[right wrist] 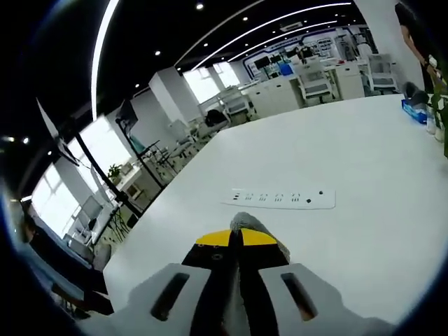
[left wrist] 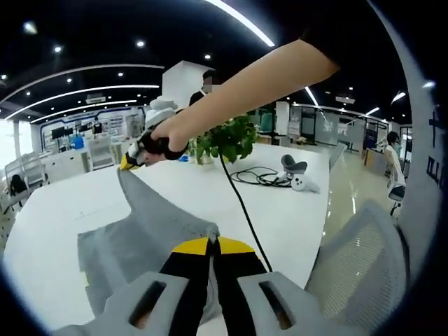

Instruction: Fold the towel on the table until its edges align and the towel forms a compact rectangular stack.

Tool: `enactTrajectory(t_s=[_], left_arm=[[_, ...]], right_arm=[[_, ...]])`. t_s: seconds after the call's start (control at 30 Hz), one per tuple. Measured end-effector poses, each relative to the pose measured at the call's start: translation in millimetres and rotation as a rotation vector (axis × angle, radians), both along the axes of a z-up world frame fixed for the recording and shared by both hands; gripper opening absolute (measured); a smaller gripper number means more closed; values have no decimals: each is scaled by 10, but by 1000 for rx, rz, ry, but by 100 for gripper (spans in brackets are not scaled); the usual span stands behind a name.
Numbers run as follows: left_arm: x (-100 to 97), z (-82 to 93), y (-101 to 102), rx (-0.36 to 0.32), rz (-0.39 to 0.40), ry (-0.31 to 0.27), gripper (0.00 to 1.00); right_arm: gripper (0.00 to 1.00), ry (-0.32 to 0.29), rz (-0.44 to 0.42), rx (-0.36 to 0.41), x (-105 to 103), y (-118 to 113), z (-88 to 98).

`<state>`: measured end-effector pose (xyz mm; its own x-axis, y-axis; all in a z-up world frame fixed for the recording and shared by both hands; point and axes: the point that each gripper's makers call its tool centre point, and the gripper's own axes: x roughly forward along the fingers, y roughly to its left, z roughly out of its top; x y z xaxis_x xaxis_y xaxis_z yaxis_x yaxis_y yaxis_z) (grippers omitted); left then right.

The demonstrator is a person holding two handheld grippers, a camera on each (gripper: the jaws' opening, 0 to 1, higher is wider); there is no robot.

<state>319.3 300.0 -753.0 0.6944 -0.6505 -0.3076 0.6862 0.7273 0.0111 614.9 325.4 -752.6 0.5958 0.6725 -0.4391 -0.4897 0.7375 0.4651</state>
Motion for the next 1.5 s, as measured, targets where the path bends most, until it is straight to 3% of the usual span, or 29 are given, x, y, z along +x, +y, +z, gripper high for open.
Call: enactTrajectory(t_s=[0.4, 1.5], left_arm=[[-51, -55, 368, -56, 134, 56, 3], [-150, -340, 966, -135, 388, 204, 3]], right_arm=[[0, 7, 20, 18, -54, 221, 36], [0, 43, 68, 47, -159, 734, -42]])
